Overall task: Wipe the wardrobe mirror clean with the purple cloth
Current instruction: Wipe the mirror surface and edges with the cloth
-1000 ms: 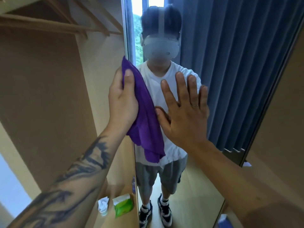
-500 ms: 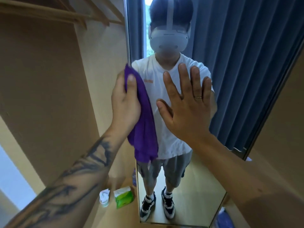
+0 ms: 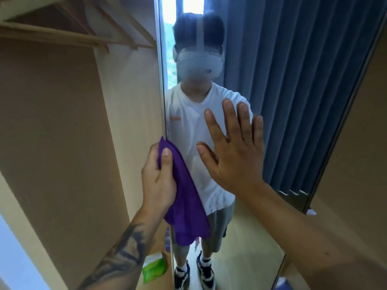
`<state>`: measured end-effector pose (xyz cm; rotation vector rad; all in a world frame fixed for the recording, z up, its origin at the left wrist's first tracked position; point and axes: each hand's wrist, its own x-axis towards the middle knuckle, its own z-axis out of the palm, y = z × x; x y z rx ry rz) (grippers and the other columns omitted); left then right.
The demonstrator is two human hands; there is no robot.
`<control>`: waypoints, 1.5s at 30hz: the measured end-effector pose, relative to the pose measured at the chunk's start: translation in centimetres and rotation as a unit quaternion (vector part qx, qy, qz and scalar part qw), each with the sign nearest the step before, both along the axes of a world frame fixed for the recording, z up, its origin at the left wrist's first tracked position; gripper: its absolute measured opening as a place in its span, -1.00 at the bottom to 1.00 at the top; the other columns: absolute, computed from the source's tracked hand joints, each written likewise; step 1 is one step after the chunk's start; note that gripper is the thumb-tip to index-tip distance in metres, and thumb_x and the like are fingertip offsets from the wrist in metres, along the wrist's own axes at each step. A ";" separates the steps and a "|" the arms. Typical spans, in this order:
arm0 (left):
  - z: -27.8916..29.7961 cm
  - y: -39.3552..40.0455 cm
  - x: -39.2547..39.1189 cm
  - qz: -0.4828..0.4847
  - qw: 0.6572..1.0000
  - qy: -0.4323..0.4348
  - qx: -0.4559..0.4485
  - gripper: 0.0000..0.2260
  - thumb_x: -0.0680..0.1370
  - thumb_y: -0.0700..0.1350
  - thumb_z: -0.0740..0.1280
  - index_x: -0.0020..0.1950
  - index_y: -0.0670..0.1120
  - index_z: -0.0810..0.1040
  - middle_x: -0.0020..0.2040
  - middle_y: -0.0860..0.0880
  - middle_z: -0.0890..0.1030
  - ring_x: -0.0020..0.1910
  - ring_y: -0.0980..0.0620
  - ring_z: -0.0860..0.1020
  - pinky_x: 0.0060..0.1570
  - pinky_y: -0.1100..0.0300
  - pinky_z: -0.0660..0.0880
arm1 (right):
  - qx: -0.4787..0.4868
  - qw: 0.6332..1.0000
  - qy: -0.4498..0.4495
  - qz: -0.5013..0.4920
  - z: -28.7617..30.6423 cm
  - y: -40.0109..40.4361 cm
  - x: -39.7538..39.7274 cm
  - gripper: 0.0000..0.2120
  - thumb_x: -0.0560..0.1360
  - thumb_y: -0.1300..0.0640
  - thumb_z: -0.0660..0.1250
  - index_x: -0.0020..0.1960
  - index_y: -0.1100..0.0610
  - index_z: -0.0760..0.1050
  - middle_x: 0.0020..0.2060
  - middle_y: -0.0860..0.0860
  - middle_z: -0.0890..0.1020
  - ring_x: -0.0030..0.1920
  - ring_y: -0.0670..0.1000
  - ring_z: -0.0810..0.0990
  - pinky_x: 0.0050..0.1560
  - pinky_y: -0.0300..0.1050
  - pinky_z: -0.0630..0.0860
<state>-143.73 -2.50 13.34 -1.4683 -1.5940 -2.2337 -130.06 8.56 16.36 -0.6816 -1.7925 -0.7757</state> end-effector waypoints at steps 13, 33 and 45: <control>0.9 0.1 0.3 -0.030 0.999 -0.025 0.002 -0.75 0.75 -0.04 0.08 -0.06 -0.01 0.43 -0.27 0.19 0.47 -0.27 0.24 0.44 -0.17 0.36 0.39 | 0.009 1.000 0.005 0.014 0.0 0.4 0.1 -0.37 0.66 -0.25 0.19 0.64 0.01 0.22 0.61 0.16 0.19 0.61 0.25 0.11 0.58 0.35 0.10; -6.4 -1.5 1.4 0.011 0.992 -0.038 -0.123 -0.75 0.70 0.11 0.00 0.14 0.08 0.42 -0.24 0.01 0.55 -0.31 0.23 0.54 -0.27 0.43 0.42 | 0.012 1.000 0.013 -0.002 -0.1 0.2 0.0 -0.39 0.67 -0.22 0.20 0.63 0.03 0.24 0.60 0.18 0.25 0.59 0.27 0.19 0.56 0.35 0.12; 2.8 -0.4 -0.3 0.016 0.999 0.036 -0.032 -0.79 0.77 -0.04 0.06 0.18 -0.08 0.46 -0.17 0.29 0.53 -0.13 0.29 0.52 -0.06 0.43 0.38 | -0.033 0.999 0.024 0.026 -0.8 -1.2 -0.2 -0.42 0.70 -0.18 0.16 0.64 0.03 0.18 0.61 0.15 0.12 0.60 0.32 0.17 0.59 0.35 0.02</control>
